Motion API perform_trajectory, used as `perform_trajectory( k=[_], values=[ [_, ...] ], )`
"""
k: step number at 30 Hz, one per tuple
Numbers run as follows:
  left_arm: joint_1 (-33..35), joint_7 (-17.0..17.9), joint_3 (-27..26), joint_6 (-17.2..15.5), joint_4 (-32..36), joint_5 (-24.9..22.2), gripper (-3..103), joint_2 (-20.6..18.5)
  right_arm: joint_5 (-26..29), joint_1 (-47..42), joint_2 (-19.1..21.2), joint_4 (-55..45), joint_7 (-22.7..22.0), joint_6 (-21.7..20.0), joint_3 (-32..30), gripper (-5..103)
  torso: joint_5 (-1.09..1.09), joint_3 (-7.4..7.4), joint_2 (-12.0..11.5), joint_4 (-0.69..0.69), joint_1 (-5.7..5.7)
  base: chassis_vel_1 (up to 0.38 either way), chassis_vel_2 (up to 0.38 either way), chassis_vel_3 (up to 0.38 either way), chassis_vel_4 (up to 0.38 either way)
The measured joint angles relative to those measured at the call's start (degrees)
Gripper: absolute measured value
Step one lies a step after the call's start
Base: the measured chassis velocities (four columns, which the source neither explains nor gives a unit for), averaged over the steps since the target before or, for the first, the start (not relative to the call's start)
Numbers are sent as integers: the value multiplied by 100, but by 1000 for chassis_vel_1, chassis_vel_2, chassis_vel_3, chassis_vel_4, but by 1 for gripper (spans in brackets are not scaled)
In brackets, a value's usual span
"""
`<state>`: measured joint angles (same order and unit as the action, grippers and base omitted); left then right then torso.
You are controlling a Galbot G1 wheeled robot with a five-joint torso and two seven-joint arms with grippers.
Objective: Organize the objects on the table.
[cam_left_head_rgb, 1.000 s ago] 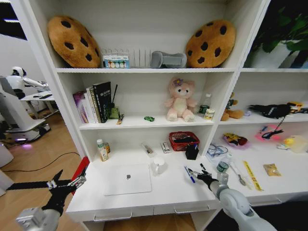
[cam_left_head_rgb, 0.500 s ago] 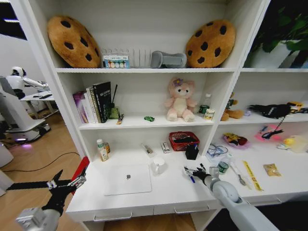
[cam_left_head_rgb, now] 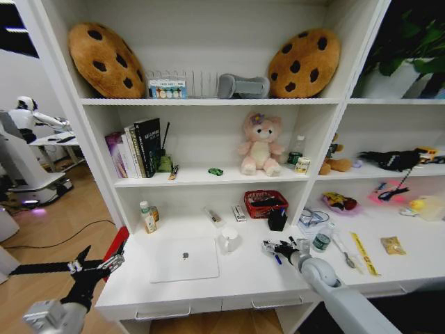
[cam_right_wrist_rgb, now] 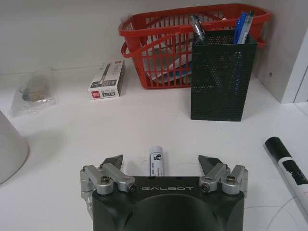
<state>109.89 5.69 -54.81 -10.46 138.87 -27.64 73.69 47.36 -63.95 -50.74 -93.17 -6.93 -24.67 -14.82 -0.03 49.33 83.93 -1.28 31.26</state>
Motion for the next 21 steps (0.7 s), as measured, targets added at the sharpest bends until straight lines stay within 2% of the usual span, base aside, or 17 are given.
perform_trajectory(
  k=[4,7,8,10,11,14,16,17,19,21],
  values=[
    [0,1,0,0,0,0,100,0,-22,151,-44,82,-20,12,195,82,0,0,0,1,-1,0,0,0,0],
    [0,0,0,0,0,0,100,0,1,185,-45,80,-55,12,236,66,1,0,0,1,0,0,0,0,0],
    [0,0,0,0,0,0,100,0,1,185,-45,80,-55,12,236,66,1,0,0,1,0,0,0,0,0],
    [0,0,0,0,0,0,100,0,9,134,-28,44,-54,9,186,54,4,0,0,2,0,0,0,0,0],
    [0,0,0,0,0,0,100,0,9,134,-28,44,-54,9,186,54,4,0,0,2,0,0,0,0,0],
    [0,0,0,0,0,0,100,0,5,-27,-7,-36,-34,18,59,38,4,1,0,0,-1,0,0,0,0],
    [0,0,0,0,0,0,100,0,-5,-58,-5,-43,-19,31,38,38,3,0,0,0,0,0,0,0,0],
    [0,0,0,0,0,0,100,0,-23,-99,-5,-47,4,53,5,27,3,0,0,0,0,0,0,0,0],
    [0,0,0,0,0,0,100,0,-24,-115,-5,-50,7,57,-13,27,3,1,0,0,0,0,0,0,0],
    [0,0,0,0,0,0,100,0,-17,-122,-4,-62,12,62,-31,16,4,1,0,0,0,0,0,0,0]
  ],
)
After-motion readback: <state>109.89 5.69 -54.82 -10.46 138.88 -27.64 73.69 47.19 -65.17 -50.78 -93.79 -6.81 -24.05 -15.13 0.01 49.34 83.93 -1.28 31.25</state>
